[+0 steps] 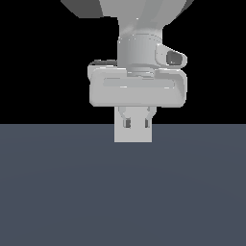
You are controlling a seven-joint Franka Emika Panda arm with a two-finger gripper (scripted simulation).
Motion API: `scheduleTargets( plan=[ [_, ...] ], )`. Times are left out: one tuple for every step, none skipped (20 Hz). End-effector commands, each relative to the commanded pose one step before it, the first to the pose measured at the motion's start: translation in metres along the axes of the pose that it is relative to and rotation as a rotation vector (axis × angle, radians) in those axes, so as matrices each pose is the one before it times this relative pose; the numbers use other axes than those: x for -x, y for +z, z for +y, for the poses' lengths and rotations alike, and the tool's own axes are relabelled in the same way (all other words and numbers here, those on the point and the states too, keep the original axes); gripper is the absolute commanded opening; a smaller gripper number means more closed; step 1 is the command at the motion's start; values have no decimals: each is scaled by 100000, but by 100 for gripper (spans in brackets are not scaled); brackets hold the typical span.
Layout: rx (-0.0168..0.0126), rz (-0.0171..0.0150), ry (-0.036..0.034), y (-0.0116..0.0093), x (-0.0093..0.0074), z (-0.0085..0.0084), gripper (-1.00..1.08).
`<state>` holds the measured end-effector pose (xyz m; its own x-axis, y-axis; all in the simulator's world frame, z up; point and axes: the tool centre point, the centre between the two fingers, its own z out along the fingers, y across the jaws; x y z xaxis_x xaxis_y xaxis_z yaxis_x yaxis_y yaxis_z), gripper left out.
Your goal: Plug the charger into the wall socket.
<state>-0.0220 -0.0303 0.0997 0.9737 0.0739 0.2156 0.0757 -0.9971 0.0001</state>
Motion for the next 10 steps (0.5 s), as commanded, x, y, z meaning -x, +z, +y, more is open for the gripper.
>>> scheduleTargets(
  plan=[
    [31, 18, 6, 205, -967, 1, -100],
    [0, 0, 0, 70, -317, -2, -100],
    [0, 0, 0, 62, -279, -1, -100],
    [0, 0, 0, 53, -241, -1, -100],
    [0, 0, 0, 45, -203, 0, -100],
    [0, 0, 0, 36, -166, 0, -100],
    [0, 0, 0, 28, -129, 1, -100],
    [0, 0, 0, 20, -92, 2, -100],
    [0, 0, 0, 12, -56, 3, -100],
    [0, 0, 0, 3, -19, 4, -100]
  ],
)
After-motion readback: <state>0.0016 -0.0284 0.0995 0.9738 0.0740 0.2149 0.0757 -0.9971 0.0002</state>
